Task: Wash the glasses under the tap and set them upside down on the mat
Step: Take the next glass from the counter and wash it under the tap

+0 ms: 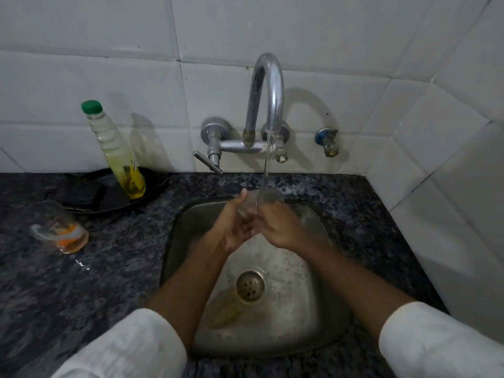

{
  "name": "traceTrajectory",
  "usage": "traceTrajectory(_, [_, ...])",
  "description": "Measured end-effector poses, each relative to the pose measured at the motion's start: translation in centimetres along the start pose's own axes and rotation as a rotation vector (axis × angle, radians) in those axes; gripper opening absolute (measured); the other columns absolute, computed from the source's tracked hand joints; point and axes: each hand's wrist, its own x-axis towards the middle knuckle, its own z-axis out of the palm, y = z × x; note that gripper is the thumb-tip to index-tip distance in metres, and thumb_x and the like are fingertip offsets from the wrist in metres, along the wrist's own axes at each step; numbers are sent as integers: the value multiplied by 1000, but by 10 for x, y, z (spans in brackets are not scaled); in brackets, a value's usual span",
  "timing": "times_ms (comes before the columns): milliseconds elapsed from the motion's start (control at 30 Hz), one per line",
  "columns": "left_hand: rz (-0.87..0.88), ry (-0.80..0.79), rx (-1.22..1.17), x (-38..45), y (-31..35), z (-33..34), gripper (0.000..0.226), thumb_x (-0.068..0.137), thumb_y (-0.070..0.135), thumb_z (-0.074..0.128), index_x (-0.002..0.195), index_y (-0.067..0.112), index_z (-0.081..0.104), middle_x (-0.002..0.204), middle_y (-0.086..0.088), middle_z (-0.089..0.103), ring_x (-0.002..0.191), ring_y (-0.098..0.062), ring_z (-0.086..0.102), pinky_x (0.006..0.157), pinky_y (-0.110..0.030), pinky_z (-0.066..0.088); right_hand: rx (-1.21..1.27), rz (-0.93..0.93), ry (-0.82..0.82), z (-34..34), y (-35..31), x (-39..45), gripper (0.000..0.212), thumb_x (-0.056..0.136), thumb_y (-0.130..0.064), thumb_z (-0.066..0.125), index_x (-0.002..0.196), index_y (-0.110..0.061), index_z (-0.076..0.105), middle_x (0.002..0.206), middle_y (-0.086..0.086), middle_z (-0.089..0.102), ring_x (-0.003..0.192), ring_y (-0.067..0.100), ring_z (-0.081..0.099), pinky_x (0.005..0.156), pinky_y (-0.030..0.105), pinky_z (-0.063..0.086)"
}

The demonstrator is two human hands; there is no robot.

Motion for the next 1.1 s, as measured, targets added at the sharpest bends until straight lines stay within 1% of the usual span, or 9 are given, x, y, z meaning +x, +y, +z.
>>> traceTrajectory(100, [127, -121, -325, 6, -12, -4, 43, 100, 37, 48, 119, 1, 60, 109, -19, 70, 94, -25, 67, 74, -32, 59, 583, 166, 238, 5, -23, 17, 21, 92, -14, 51, 91, -11, 71, 90, 12, 72, 86, 30, 70, 81, 49, 58])
traceTrajectory(300, [8, 43, -32, 7, -9, -15, 49, 93, 51, 57, 109, 7, 71, 105, -15, 73, 95, -24, 70, 91, -39, 54, -357, -172, -141, -5, 3, 9, 25, 92, -30, 51, 109, -15, 61, 106, 9, 67, 97, 28, 63, 73, 35, 51])
traceTrajectory(400, [93, -120, -214, 3, -14, -14, 57, 99, 49, 47, 128, 3, 62, 125, -21, 66, 118, -32, 62, 106, -47, 45, 140, 42, 226, 7, -20, 21, 21, 93, -21, 51, 87, -8, 67, 84, 10, 69, 77, 26, 66, 67, 42, 56])
traceTrajectory(500, [162, -147, -326, 8, -7, -14, 42, 101, 36, 46, 116, 1, 62, 106, -18, 70, 94, -26, 71, 80, -37, 59, 561, 127, 228, 13, -28, 19, 21, 93, -16, 51, 90, -14, 71, 86, 8, 72, 78, 23, 70, 67, 43, 58])
traceTrajectory(600, [32, -17, 4, 10, 4, -13, 51, 92, 48, 60, 114, 2, 67, 96, -15, 72, 77, -22, 72, 65, -33, 61, -87, -124, -179, -7, -11, 6, 20, 94, -23, 53, 110, -16, 64, 105, 9, 68, 96, 26, 64, 70, 31, 44])
traceTrajectory(700, [-50, 5, 69, 6, -3, -17, 59, 90, 58, 58, 117, 7, 69, 104, -15, 73, 92, -25, 70, 78, -36, 59, -259, -115, -121, -3, -4, 8, 21, 94, -26, 53, 106, -13, 64, 106, 11, 66, 98, 28, 63, 71, 32, 46])
traceTrajectory(833, [177, -164, -272, 6, -11, -14, 35, 94, 33, 57, 112, 4, 63, 109, -19, 66, 95, -26, 66, 75, -34, 58, 637, 261, 210, 12, -28, 19, 18, 88, -14, 54, 89, -9, 71, 87, 11, 73, 82, 28, 69, 69, 41, 56])
traceTrajectory(1000, [-25, -155, -130, 11, 4, -17, 67, 91, 52, 61, 129, -3, 61, 127, -23, 62, 114, -30, 60, 106, -41, 45, -340, -165, -168, -13, -12, 10, 23, 89, -31, 52, 100, -16, 65, 95, 6, 64, 90, 24, 61, 61, 31, 37])
traceTrajectory(1100, [49, -227, -301, 9, -9, -18, 70, 98, 51, 47, 146, -1, 43, 141, -25, 50, 132, -35, 47, 116, -49, 31, -98, -22, 48, -4, -25, 16, 28, 94, -31, 48, 92, -10, 66, 94, 12, 67, 89, 29, 65, 68, 36, 48])
